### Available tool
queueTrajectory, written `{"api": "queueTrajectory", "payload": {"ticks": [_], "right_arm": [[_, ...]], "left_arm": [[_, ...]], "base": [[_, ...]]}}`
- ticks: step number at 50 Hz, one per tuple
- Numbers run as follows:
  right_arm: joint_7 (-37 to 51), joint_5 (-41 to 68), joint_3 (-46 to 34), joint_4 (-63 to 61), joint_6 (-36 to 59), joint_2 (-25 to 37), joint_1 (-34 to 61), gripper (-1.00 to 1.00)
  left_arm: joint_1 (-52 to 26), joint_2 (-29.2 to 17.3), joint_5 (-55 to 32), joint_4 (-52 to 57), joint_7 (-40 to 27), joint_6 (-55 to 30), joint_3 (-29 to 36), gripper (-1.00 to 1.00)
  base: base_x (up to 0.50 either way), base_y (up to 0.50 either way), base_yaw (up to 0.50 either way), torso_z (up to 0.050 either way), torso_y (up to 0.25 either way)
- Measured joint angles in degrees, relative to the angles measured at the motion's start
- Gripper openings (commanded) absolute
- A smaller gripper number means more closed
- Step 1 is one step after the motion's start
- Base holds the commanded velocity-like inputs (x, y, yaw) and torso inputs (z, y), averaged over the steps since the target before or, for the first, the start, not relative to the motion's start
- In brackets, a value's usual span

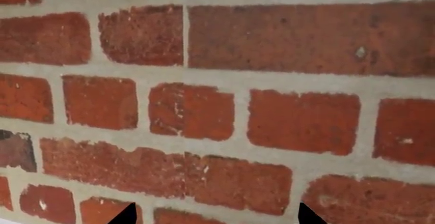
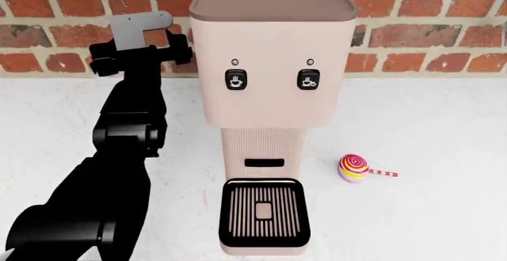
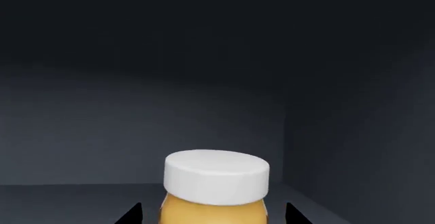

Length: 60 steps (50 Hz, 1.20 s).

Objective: Pick the bar and peanut butter from the counter and place them in the cabinets closest to them.

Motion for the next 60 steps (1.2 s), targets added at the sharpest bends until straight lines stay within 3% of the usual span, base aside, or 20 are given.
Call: {"api": "queueTrajectory", "payload": {"ticks": [17, 26, 37, 46, 60], "right_arm": [[0.28, -7.2, 13.78, -5.07, 11.5, -4.11, 0.19, 1.0], [2.61, -9.1, 20.61, -8.73, 18.23, -5.78, 0.28, 1.0], [19.53, 8.08, 24.45, -10.09, 21.44, -5.13, 0.32, 1.0], [29.37, 19.29, 26.87, -10.41, 22.37, -4.38, 0.33, 1.0], [34.48, 31.21, 24.34, -13.59, 18.31, -1.22, 0.34, 1.0]], "left_arm": [[-3.55, -0.37, -0.24, 2.52, 2.35, 2.36, -0.65, 1.0], [3.27, -0.74, -0.1, 26.77, 3.59, -11.21, 0.53, 1.0], [11.8, -2.19, -0.43, 58.54, 4.07, -32.73, 1.72, 1.0], [16.42, -3.79, -0.65, 75.98, 4.05, -44.18, 2.1, 1.0], [21.34, -5.44, -3.33, 99.34, 5.13, -58.73, 0.47, 1.0]], "base": [[0.0, 0.0, 0.0, 0.0, 0.0], [0.0, 0.0, 0.0, 0.0, 0.0], [0.0, 0.0, 0.0, 0.0, 0.0], [0.0, 0.0, 0.0, 0.0, 0.0], [0.0, 0.0, 0.0, 0.0, 0.0]]}}
